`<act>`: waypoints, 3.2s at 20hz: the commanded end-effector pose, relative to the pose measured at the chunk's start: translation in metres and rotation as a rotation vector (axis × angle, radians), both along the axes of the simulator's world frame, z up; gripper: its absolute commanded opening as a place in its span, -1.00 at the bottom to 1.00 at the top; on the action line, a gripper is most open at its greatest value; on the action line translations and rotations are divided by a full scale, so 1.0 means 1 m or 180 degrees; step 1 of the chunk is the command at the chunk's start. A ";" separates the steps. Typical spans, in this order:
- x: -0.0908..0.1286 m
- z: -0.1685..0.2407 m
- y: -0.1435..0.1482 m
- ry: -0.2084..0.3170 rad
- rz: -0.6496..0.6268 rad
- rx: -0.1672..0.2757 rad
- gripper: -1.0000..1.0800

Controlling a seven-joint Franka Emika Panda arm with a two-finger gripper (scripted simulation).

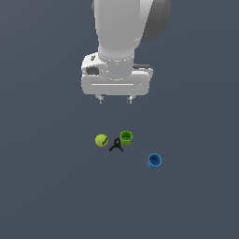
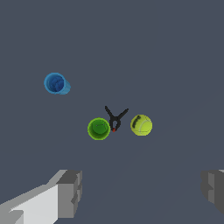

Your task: Pick up a designated object from a clutter of objects.

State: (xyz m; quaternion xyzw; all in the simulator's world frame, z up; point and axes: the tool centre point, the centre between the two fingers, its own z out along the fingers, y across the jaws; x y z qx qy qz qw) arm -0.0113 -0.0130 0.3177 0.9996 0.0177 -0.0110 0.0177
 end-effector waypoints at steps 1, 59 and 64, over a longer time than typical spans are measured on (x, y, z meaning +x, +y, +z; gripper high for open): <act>0.000 0.000 0.000 0.0000 0.0000 0.0000 0.92; -0.009 -0.227 0.048 -0.0061 0.0190 0.0115 0.92; -0.010 -0.243 0.048 -0.0062 0.0190 0.0115 0.92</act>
